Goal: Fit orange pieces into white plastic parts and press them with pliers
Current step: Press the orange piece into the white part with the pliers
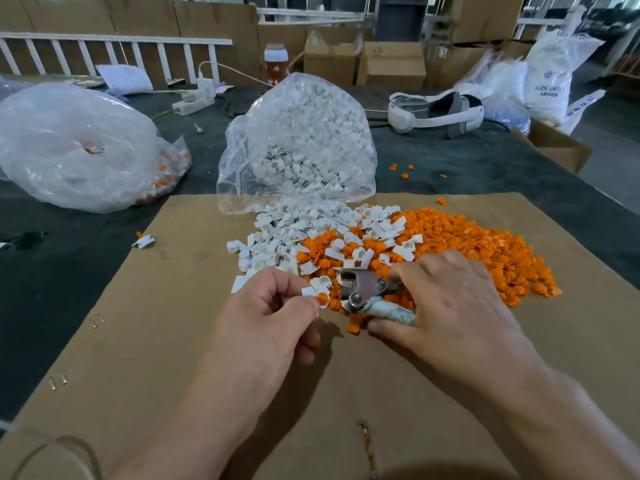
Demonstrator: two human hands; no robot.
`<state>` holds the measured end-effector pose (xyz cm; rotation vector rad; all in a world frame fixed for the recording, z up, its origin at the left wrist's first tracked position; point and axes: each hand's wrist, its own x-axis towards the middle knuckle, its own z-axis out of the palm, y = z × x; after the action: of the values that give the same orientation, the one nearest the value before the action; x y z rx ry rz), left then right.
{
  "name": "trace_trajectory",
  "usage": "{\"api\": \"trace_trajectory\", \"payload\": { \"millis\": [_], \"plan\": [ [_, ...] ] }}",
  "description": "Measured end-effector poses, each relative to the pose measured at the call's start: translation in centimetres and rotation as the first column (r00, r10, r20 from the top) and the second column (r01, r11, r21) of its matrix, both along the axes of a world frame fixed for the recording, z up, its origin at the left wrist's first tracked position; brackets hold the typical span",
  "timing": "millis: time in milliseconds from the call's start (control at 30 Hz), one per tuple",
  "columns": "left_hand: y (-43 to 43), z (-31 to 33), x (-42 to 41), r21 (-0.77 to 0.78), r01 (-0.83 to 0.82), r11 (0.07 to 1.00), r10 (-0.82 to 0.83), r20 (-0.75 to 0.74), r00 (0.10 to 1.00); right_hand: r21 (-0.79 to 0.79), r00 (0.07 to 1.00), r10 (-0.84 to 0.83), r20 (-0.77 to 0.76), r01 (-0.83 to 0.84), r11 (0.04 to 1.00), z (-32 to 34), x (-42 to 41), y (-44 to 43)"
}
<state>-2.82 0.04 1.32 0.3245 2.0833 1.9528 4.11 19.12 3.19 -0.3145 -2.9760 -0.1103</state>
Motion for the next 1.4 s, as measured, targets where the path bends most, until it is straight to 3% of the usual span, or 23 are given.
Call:
{"api": "trace_trajectory", "payload": {
  "millis": [100, 200, 300, 433, 567, 733, 867, 933, 1033, 1100, 1133, 1167, 1200, 1233, 1333, 1400],
  "plan": [
    [0.1, 0.0, 0.0, 0.002, -0.019, 1.000, 0.018, 0.044, 0.999, -0.049, 0.999, 0.030, 0.032, -0.029, 0.998, -0.1, -0.3, -0.1],
    [0.3, -0.2, 0.2, -0.013, -0.024, 1.000, 0.024, 0.050, 0.998, -0.084, 0.992, 0.098, -0.078, -0.105, 0.991, 0.1, -0.1, -0.7],
    [0.5, -0.2, 0.6, -0.062, -0.008, 0.998, 0.004, -0.067, 0.998, -0.125, 0.922, 0.256, -0.290, -0.302, 0.945, 0.4, 0.2, -2.5],
    [0.4, -0.1, 0.9, -0.054, 0.041, 0.998, -0.053, -0.252, 0.966, -0.134, 0.886, 0.328, -0.328, -0.387, 0.912, 0.5, 0.4, -3.5],
    [-0.1, 0.0, 0.7, 0.142, 0.156, 0.978, -0.130, -0.179, 0.975, -0.264, 0.884, 0.317, -0.344, -0.415, 0.871, 0.6, 0.9, -3.3],
    [-0.5, 0.1, 0.5, 0.191, 0.323, 0.927, -0.324, -0.026, 0.946, -0.298, 0.855, 0.336, -0.396, -0.465, 0.833, 0.6, 1.1, -3.3],
    [-0.7, 0.0, 0.5, 0.200, 0.384, 0.901, -0.375, -0.082, 0.923, -0.471, 0.875, 0.257, -0.410, -0.444, 0.762, 0.6, 1.5, -3.6],
    [-0.7, 0.0, 0.6, 0.162, 0.384, 0.909, -0.359, -0.163, 0.919, -0.691, 0.908, 0.153, -0.391, -0.399, 0.603, 0.5, 1.6, -3.9],
    [-0.7, 0.0, 0.8, 0.074, 0.358, 0.931, -0.317, -0.326, 0.891, -0.987, 0.996, 0.017, -0.089, -0.091, 0.133, 0.9, 1.5, -4.2],
    [-0.8, 0.0, 0.8, -0.076, 0.327, 0.942, -0.319, -0.501, 0.804, -0.958, 0.989, 0.090, 0.113, 0.133, -0.255, 1.0, 1.3, -4.1],
    [-0.8, 0.0, 0.8, -0.135, 0.308, 0.942, -0.328, -0.567, 0.756, -0.898, 0.980, 0.132, 0.152, 0.193, -0.396, 1.0, 1.2, -3.9],
    [-0.9, 0.0, 0.9, -0.162, 0.289, 0.943, -0.327, -0.598, 0.732, -0.856, 0.975, 0.159, 0.157, 0.215, -0.471, 0.9, 1.1, -3.8],
    [-0.8, -0.1, 0.9, -0.154, 0.277, 0.949, -0.313, -0.593, 0.742, -0.848, 0.975, 0.168, 0.143, 0.209, -0.488, 0.9, 1.1, -3.7],
    [-0.7, -0.1, 1.0, -0.122, 0.273, 0.954, -0.293, -0.560, 0.775, -0.881, 0.980, 0.160, 0.115, 0.175, -0.439, 0.8, 1.1, -3.6],
    [-0.5, 0.0, 1.1, 0.024, 0.337, 0.941, -0.299, -0.409, 0.862, -0.999, 0.998, 0.051, -0.026, -0.023, -0.048, 0.9, 1.2, -3.7],
    [-0.5, 0.0, 1.1, 0.045, 0.357, 0.933, -0.318, -0.357, 0.878, -0.995, 0.996, 0.001, -0.094, -0.094, 0.044, 0.8, 1.3, -3.8]
  ]
}}
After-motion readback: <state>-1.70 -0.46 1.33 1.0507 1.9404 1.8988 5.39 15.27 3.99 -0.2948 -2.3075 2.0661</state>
